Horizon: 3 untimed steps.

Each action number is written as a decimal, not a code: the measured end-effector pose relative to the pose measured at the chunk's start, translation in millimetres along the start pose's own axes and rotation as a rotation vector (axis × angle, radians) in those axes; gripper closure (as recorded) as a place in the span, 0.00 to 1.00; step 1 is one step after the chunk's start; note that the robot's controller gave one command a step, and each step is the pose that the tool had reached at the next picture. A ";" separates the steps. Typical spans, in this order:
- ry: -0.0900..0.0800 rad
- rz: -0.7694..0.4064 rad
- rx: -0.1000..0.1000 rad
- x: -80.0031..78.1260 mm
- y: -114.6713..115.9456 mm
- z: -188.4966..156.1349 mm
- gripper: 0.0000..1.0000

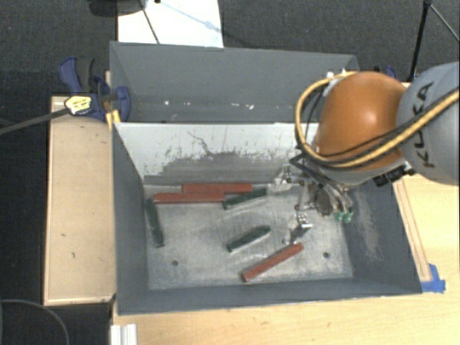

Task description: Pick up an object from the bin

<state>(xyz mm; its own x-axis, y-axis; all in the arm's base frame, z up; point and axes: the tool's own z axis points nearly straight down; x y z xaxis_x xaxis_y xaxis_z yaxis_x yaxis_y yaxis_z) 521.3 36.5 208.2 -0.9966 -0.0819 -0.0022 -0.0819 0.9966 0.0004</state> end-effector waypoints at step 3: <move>-0.008 0.033 0.000 21.7 9.9 133.7 1.00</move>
Offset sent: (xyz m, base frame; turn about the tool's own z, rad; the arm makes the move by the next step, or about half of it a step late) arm -0.0208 -0.0193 -0.1382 0.2034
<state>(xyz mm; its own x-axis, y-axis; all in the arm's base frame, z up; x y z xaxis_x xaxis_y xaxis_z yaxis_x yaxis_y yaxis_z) 499.1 44.6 74.5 -0.9988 -0.0490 -0.0100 -0.0490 0.9988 0.0009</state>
